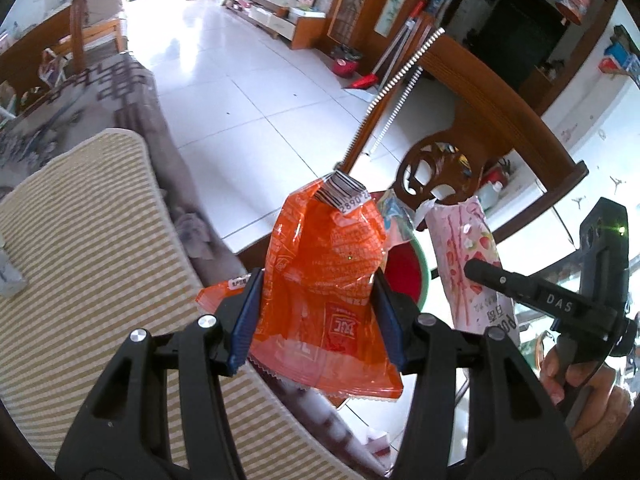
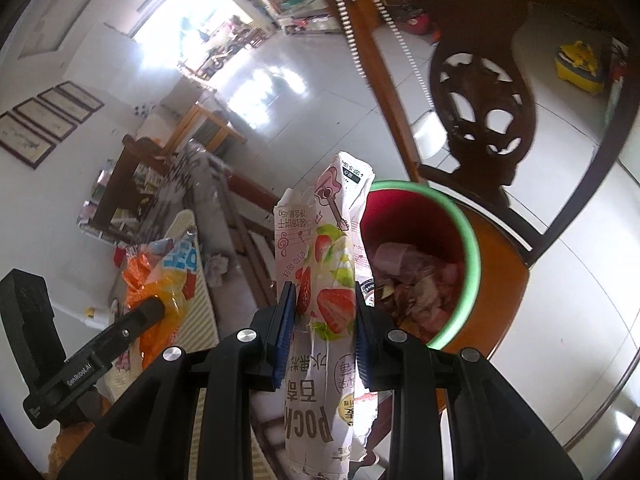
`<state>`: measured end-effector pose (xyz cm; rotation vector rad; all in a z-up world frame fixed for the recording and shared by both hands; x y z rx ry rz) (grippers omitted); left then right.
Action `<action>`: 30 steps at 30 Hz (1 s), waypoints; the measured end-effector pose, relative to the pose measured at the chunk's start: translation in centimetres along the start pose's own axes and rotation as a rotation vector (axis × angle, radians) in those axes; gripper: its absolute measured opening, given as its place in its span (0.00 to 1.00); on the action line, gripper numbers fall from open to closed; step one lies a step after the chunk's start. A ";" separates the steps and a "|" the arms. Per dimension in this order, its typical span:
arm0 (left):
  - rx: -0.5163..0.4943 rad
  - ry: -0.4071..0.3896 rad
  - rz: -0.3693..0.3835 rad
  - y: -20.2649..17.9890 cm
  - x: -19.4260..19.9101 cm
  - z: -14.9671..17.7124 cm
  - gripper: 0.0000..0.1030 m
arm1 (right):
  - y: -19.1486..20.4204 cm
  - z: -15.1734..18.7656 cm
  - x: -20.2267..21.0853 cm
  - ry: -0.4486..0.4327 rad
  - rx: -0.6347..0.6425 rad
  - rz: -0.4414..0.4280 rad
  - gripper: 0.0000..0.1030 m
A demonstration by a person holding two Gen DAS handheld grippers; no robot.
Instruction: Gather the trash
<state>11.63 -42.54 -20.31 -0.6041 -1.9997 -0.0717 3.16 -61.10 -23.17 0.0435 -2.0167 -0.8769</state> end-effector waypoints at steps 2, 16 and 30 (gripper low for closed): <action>-0.019 0.012 0.010 -0.9 -0.7 -0.1 0.49 | -0.8 -0.1 0.3 -0.006 -0.021 0.005 0.25; -0.060 0.067 0.041 -3.2 -3.2 -0.2 0.49 | -3.3 -0.9 0.8 -0.024 -0.078 0.024 0.25; -0.057 0.085 0.040 -3.6 -4.8 -0.7 0.49 | -2.1 -2.6 -0.3 -0.026 -0.037 0.017 0.25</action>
Point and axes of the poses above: each gripper's, at about its wrist camera, not at the fingertips, and x roughly against the way its jaws point, y to its left, z to its underside, the point moved 8 cm from there along -x, roughly the way its jaws point, and after that the axes turned 2 degrees about -z, right-handed, at the moved point
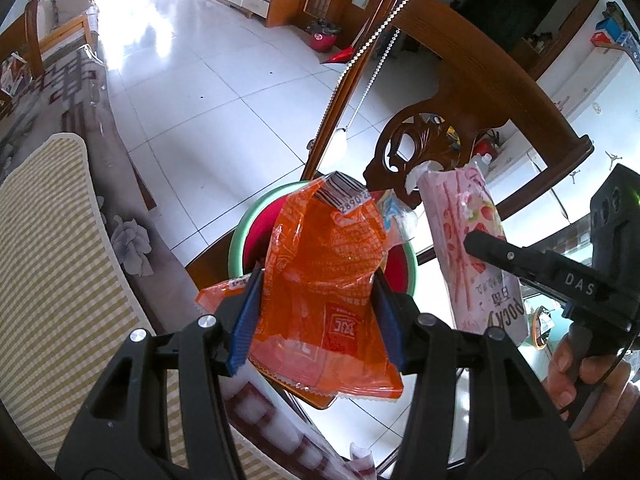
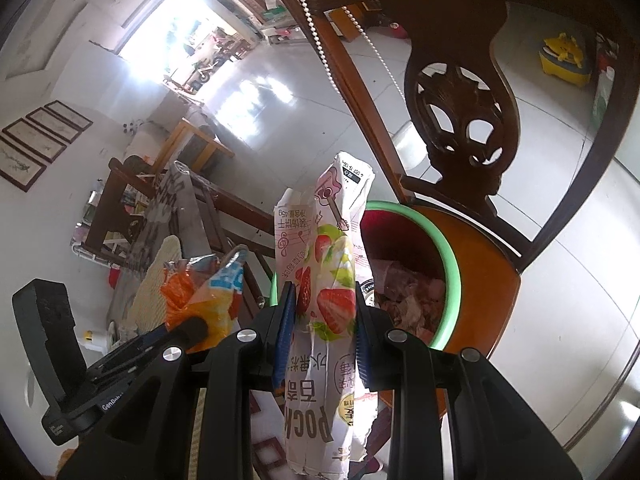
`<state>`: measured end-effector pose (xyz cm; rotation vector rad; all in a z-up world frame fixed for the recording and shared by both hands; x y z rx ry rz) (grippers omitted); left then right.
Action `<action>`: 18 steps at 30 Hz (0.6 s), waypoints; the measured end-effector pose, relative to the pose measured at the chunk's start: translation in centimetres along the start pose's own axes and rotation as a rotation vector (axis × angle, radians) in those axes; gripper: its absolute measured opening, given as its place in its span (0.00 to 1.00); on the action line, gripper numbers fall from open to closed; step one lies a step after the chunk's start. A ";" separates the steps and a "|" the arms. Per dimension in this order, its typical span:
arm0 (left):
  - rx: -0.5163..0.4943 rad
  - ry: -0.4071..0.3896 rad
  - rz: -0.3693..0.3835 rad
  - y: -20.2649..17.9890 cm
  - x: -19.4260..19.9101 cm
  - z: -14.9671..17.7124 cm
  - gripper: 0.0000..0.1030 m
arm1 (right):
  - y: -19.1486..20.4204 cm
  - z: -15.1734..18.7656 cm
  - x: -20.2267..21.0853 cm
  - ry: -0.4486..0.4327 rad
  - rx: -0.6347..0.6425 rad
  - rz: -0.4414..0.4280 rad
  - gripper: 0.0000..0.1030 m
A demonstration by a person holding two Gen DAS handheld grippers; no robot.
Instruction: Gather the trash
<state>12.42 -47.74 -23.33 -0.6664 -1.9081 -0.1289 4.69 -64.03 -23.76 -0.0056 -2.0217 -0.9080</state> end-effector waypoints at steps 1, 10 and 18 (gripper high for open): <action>-0.001 0.001 0.001 -0.1 -0.1 0.0 0.49 | 0.1 -0.1 0.0 -0.002 0.003 0.000 0.25; -0.007 0.014 -0.005 -0.2 -1.1 0.0 0.50 | 0.1 -0.5 -0.3 -0.007 0.006 0.005 0.25; 0.009 0.035 -0.005 0.2 -2.0 0.0 0.62 | 0.3 -0.4 -0.4 -0.003 0.006 0.005 0.25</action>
Point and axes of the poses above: each gripper's, at about its wrist camera, not at the fingertips, and x roughly against the way its jaws point, y to its left, z to its underside, the point moved 8 cm from there along -x, roughly the way its jaws point, and after that the axes turned 2 degrees about -z, right-handed, at the moved point
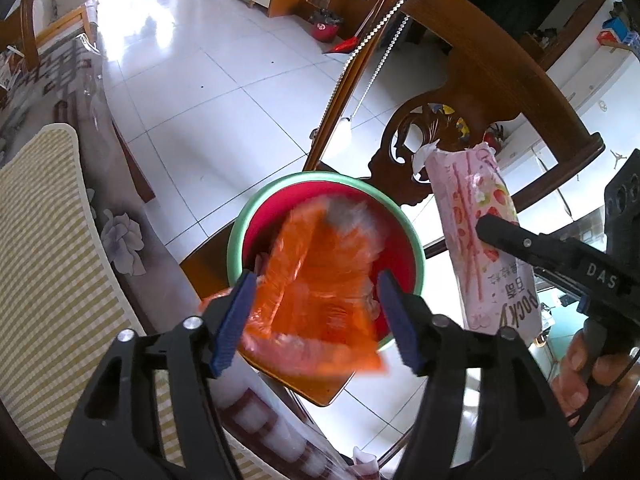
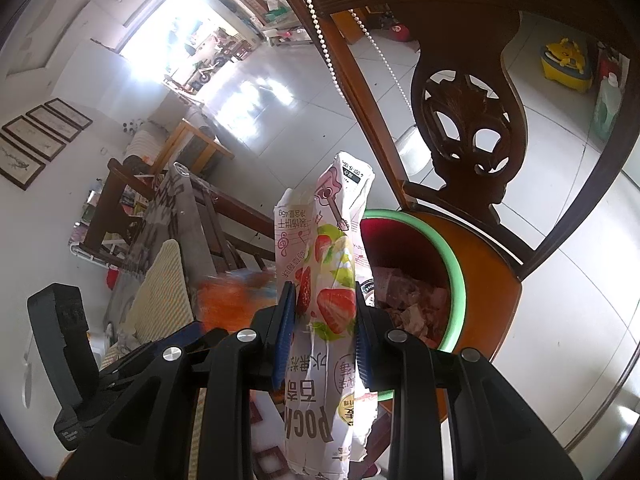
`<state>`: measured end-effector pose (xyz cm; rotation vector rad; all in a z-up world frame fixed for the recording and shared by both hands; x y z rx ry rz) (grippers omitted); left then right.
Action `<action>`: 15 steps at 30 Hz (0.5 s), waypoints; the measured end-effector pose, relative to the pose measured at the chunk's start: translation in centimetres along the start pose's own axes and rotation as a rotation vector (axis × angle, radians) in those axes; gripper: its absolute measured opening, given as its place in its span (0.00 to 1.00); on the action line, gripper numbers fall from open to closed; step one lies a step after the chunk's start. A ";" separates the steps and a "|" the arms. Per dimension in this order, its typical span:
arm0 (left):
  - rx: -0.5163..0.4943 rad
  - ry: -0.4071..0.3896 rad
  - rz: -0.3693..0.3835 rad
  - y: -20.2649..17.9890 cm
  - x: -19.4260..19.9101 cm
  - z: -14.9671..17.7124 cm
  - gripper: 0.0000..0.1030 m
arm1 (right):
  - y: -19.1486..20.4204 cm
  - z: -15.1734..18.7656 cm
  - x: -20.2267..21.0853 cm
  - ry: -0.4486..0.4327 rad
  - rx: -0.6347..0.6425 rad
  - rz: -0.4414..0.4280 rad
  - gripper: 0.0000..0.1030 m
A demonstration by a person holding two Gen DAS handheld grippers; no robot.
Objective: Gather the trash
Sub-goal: 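Open both grippers over the red bucket to drop bag and box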
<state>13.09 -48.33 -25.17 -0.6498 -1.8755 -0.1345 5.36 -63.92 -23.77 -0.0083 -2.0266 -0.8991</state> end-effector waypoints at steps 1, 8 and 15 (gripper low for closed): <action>-0.002 -0.005 -0.002 0.0 0.1 0.0 0.62 | 0.0 -0.1 -0.1 0.001 0.000 0.001 0.25; -0.001 -0.035 -0.021 1.0 1.8 0.3 0.62 | 0.4 -0.5 -1.0 0.012 0.004 0.000 0.25; 0.044 -0.062 -0.047 3.2 3.9 1.6 0.62 | 1.1 -0.7 -2.2 0.023 0.023 0.005 0.26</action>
Point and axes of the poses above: each gripper's, at about its wrist camera, not at the fingertips, and x roughly against the way its jaws point, y to its left, z to its underside, the point moved 8 cm from there along -x, roughly the way its jaws point, and after that the axes turned 2 degrees about -z, right-handed, at the moved point
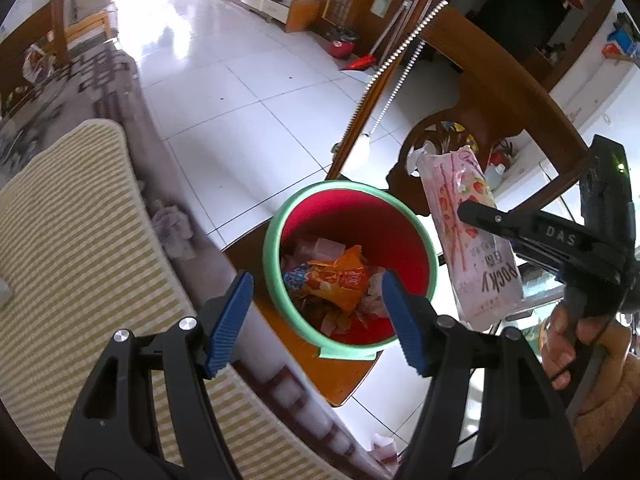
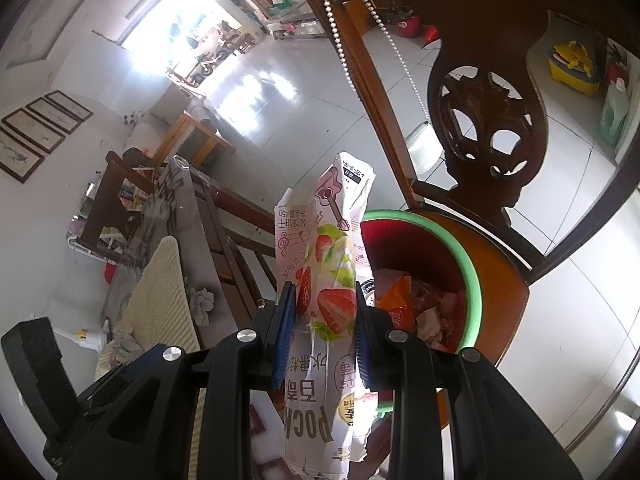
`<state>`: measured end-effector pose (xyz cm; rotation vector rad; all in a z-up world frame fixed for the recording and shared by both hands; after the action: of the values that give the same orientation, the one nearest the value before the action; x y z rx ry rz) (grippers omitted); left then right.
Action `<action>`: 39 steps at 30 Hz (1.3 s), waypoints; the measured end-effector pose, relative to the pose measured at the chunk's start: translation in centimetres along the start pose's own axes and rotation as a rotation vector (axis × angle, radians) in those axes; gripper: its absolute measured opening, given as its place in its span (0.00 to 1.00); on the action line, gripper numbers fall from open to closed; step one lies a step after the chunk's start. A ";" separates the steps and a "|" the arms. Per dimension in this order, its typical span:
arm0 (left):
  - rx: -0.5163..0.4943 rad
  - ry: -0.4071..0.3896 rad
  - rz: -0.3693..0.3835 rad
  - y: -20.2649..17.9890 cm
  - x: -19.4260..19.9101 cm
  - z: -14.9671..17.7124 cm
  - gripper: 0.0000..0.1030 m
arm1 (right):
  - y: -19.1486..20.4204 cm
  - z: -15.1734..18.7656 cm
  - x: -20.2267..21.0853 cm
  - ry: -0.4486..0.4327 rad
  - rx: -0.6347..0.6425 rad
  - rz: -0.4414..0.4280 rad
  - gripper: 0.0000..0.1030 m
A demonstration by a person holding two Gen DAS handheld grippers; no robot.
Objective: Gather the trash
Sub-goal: 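Open both grippers over the red bucket to drop bag and box, then move both grippers back to the trash on the mattress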
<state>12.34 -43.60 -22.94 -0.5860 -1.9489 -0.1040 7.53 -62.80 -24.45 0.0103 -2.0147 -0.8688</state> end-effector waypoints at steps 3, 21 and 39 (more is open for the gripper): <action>0.020 -0.009 -0.006 0.7 0.6 0.2 0.62 | 0.4 0.2 -0.6 0.011 0.011 0.000 0.26; 0.093 -0.059 -0.039 4.6 4.0 1.6 0.62 | 2.4 1.0 -2.4 0.008 0.048 0.049 0.33; 0.119 -0.116 0.001 9.6 8.2 4.9 0.62 | 11.9 5.4 0.8 -0.033 0.111 -0.022 0.48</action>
<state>9.83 -30.69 -19.68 -0.5244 -2.0512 0.0473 6.72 -51.06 -18.78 0.0816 -2.0954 -0.7743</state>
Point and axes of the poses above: each gripper's, at about its wrist camera, not at the fingertips, and x roughly against the way its jaws point, y to its left, z to its underside, the point moved 8 cm from there along -x, roughly the way its jaws point, and after that the axes turned 2 degrees about -z, right-handed, at the moved point
